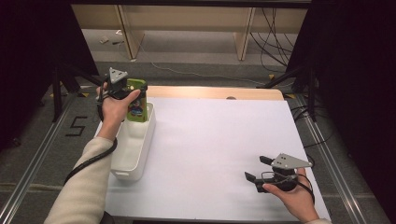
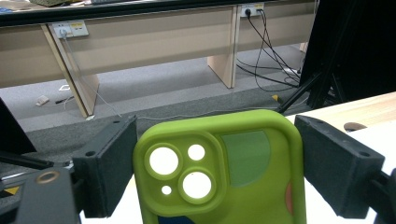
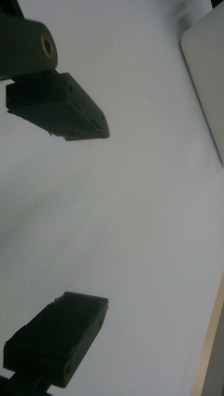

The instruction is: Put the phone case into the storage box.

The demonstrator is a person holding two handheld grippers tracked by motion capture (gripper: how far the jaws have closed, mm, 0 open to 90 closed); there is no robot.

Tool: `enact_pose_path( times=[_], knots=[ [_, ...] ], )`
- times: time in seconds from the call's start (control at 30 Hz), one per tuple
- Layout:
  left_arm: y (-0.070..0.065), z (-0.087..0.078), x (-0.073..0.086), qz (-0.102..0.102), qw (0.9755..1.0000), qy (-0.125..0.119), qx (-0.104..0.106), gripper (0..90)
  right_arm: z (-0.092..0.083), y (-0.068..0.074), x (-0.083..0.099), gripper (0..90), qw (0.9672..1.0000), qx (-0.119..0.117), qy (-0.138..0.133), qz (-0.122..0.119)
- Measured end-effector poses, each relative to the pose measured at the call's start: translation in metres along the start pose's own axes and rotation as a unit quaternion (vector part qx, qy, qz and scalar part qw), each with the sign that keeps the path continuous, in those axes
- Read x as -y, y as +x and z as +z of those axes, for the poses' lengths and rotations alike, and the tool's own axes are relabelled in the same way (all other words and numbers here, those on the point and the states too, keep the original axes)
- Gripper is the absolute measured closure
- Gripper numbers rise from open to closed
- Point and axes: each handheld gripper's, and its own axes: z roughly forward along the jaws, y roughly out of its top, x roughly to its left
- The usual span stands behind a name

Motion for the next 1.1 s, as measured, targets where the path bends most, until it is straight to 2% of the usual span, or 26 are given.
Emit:
enact_pose_path(
  times=[1.1],
  knots=[
    [0.0019,0.0054,0.0061,-0.005,0.9999,0.012,0.003,15.9,0.0001,0.0000,-0.0001,16.4,1.0000,0.000,-0.001,0.000]
  ],
)
